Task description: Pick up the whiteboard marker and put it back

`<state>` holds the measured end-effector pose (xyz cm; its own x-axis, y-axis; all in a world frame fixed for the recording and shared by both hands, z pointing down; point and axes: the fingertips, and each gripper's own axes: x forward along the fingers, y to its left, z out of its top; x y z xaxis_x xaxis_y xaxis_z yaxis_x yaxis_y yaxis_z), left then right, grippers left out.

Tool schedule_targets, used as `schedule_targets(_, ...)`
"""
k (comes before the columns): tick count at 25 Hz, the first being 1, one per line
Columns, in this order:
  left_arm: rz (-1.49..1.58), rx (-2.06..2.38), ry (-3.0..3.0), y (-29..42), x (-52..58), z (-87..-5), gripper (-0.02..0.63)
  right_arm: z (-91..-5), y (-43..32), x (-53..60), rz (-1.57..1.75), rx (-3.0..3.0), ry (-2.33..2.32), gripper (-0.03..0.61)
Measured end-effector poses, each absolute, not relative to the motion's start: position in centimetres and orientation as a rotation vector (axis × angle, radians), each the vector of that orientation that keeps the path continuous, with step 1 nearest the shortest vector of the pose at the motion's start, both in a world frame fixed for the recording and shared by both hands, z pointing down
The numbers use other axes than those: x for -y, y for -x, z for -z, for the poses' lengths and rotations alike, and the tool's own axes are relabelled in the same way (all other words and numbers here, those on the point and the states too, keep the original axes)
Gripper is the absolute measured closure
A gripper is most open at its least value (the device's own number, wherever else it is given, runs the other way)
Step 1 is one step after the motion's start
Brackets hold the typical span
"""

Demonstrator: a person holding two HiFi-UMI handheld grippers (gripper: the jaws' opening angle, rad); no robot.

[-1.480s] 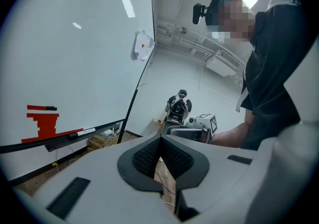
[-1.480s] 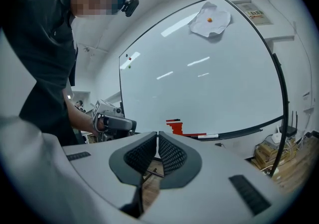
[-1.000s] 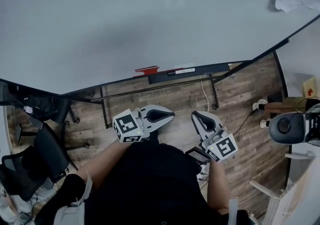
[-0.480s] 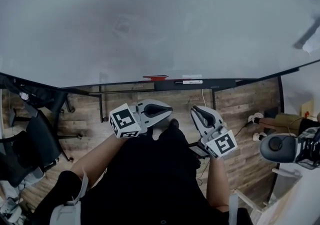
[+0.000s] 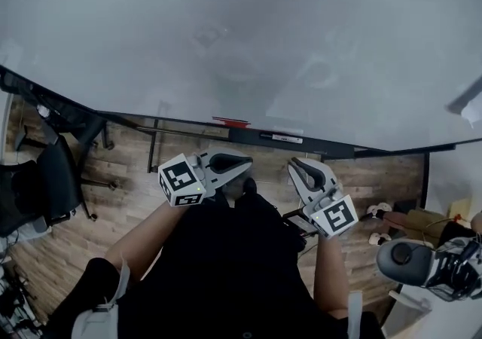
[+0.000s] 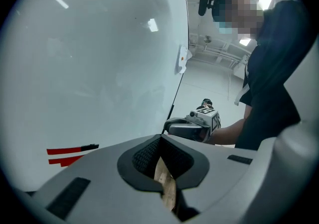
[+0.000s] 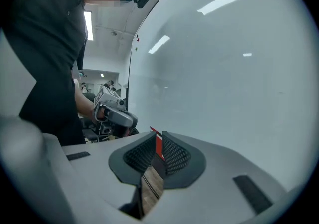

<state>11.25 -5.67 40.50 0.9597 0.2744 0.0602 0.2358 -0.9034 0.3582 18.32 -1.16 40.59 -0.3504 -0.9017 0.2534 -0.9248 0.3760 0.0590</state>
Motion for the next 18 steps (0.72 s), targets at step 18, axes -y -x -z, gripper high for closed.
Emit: schedule_targets(18,-0.122,-0.086,-2.814,-12.9,6.8,-42.7,0.604,-47.2,-20.2,4.0,-0.090,2.162,-1.296,0.475)
